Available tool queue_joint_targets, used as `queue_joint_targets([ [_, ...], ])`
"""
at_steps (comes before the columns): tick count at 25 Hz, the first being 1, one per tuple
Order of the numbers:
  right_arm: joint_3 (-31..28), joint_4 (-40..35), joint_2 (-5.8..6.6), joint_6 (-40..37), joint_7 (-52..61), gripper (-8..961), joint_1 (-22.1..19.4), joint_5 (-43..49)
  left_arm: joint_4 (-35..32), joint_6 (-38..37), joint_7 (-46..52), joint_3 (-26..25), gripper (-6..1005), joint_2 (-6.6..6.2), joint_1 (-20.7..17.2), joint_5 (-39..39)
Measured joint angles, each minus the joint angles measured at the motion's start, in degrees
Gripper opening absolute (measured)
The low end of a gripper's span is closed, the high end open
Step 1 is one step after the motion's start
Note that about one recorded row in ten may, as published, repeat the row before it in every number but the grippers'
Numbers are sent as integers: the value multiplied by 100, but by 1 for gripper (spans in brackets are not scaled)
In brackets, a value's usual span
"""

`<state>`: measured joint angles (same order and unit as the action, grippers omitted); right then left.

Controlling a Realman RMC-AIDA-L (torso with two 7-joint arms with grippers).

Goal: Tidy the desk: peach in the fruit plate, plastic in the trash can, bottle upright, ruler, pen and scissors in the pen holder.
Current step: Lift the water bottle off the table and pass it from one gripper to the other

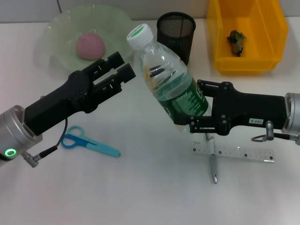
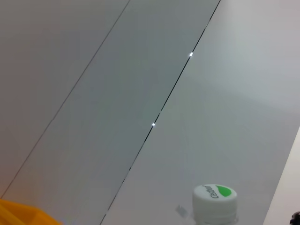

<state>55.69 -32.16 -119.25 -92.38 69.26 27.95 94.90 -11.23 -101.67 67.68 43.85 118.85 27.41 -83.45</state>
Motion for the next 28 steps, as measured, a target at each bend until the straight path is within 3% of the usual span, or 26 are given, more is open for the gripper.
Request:
queue_joint_targets([
  [28,101,502,-11,-42,-107,771,225,62,311,-16,-123,-22,691,23,259,79],
])
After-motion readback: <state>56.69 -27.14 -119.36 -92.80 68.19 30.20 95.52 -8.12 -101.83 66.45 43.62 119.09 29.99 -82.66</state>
